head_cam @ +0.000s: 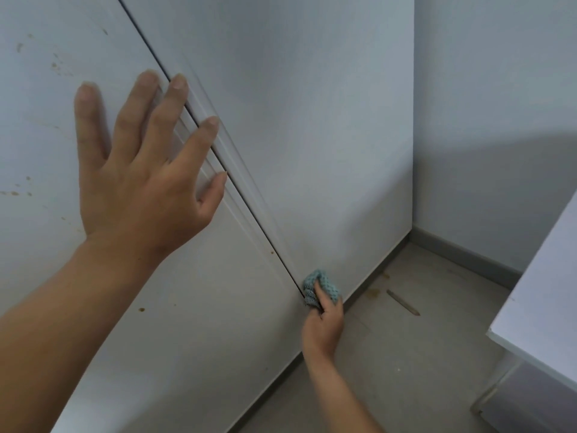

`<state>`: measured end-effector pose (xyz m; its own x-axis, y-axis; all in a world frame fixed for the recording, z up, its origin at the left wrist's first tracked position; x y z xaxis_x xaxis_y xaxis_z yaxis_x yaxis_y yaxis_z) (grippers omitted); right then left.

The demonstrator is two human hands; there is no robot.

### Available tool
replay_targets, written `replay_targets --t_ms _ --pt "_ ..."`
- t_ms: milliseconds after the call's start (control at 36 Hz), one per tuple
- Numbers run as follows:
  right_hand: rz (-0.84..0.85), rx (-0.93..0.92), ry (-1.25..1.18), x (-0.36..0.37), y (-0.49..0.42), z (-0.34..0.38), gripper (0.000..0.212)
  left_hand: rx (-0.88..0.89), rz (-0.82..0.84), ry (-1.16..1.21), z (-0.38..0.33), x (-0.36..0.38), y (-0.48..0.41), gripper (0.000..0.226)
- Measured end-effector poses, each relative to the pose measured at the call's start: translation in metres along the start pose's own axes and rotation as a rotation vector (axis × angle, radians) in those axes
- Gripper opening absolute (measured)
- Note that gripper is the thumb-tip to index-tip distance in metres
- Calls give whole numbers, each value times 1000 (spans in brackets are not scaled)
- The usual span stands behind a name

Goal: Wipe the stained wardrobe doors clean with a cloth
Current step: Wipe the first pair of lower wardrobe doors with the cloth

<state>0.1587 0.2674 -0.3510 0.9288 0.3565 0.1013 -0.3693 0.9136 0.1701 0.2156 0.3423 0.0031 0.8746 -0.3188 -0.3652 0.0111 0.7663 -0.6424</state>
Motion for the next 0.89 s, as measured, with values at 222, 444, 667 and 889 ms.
replay_targets --t_ms 222,444,667,889 --pt "-130 32 -253 -16 -10 14 61 17 -40 -38 0 0 1 49" --pt "-248 -158 -180 -40 -175 120 44 14 -37 -46 -1 0 1 50" --pt "-166 -162 -129 0 -83 104 58 20 -20 -46 -2 -1 -1 49" --pt "-162 -103 -131 -2 -69 95 59 22 -10 -58 -2 -2 -1 50"
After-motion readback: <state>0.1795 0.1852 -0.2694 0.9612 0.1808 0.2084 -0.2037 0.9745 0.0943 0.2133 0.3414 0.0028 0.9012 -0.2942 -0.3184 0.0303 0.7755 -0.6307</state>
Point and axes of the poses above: each hand's wrist, its own y-axis away from the middle knuckle, its own x-axis out of the palm, z = x × y, the point moved 2 cm from there along -y, towards the middle knuckle, and after that the axes turned 3 degrees about x, right-handed, at the moved point
